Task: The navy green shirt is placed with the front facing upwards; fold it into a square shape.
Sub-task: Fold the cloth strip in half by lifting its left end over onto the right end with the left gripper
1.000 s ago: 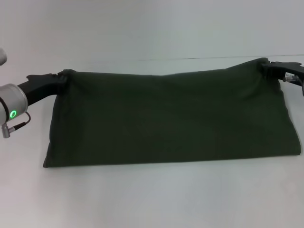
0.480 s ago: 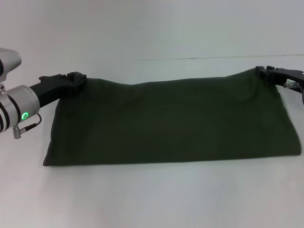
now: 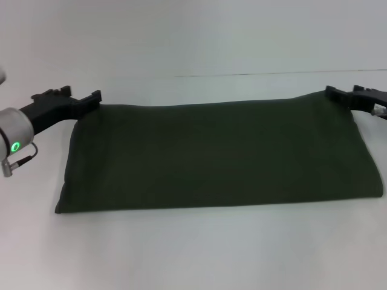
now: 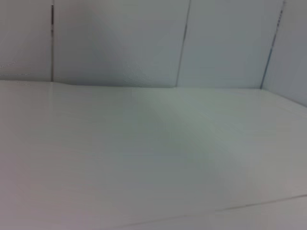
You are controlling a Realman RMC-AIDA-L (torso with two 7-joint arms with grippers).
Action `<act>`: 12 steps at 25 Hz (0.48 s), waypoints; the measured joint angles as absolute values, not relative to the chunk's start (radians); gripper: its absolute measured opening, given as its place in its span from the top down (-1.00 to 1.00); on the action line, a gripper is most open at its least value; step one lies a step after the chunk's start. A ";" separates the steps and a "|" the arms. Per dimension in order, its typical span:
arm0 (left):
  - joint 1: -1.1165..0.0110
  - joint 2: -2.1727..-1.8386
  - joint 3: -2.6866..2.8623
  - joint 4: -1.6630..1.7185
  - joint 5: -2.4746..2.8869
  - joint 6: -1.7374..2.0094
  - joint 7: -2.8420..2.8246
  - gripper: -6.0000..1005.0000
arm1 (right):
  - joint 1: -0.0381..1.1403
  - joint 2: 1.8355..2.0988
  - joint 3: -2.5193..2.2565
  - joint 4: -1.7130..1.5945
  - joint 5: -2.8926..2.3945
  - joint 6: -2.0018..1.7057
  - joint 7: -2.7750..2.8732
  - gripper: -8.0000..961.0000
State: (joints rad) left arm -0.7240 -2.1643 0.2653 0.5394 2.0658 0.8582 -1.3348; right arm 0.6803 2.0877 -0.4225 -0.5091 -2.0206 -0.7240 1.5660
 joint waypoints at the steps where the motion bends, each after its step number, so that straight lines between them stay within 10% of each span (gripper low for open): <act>1: -0.714 -2.165 0.265 0.541 2.046 0.861 -1.334 -0.28 | 0.673 2.088 -0.422 -0.512 -2.010 -0.725 1.566 -0.35; 12: -0.589 -2.169 0.256 0.579 1.806 1.014 -1.304 -0.63 | 0.550 2.086 -0.424 -0.571 -1.788 -0.980 1.447 -0.62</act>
State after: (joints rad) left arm -0.5894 -2.1686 0.2562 0.5786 1.8061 1.0139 -1.3043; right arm 0.5497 2.0863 -0.4237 -0.5706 -1.7877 -0.9800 1.4470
